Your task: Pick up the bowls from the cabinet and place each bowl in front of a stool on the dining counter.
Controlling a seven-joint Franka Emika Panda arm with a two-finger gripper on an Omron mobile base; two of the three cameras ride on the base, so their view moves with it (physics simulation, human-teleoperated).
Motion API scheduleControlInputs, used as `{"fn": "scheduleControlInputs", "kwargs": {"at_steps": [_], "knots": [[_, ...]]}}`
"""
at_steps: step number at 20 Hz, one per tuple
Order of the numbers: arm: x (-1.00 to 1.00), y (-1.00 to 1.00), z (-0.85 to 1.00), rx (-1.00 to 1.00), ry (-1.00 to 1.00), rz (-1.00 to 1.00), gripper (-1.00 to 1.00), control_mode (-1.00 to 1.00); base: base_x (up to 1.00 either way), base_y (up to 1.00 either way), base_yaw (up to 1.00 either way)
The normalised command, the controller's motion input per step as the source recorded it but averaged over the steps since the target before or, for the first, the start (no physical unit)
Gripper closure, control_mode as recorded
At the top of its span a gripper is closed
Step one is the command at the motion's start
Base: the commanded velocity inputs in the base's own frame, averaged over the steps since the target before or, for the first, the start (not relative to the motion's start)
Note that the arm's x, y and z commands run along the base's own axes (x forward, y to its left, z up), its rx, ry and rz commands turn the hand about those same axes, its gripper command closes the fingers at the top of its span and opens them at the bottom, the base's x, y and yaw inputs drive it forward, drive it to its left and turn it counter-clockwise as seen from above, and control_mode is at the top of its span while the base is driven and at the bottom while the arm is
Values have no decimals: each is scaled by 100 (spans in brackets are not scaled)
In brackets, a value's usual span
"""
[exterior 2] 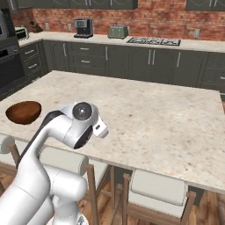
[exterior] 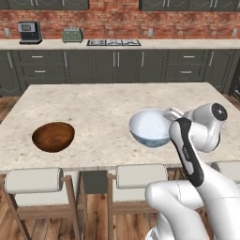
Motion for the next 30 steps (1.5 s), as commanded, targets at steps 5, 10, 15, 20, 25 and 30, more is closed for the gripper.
{"fn": "scheduleControlInputs", "kwargs": {"at_steps": [5, 10, 15, 20, 25, 30], "knots": [[42, 0, -26, 0, 0, 0, 100, -100, 0, 0, 0], [38, 0, -27, 0, 0, 0, 100, -100, 0, 0, 0], [35, 0, -27, 0, 0, 0, 100, -100, 0, 0, 0], [30, 0, -26, 0, 0, 0, 100, -100, 0, 0, 0], [26, 0, -24, 0, 0, 0, 100, -100, 0, 0, 0], [28, 0, -22, 0, 0, 0, 100, -100, 0, 0, 0]]}}
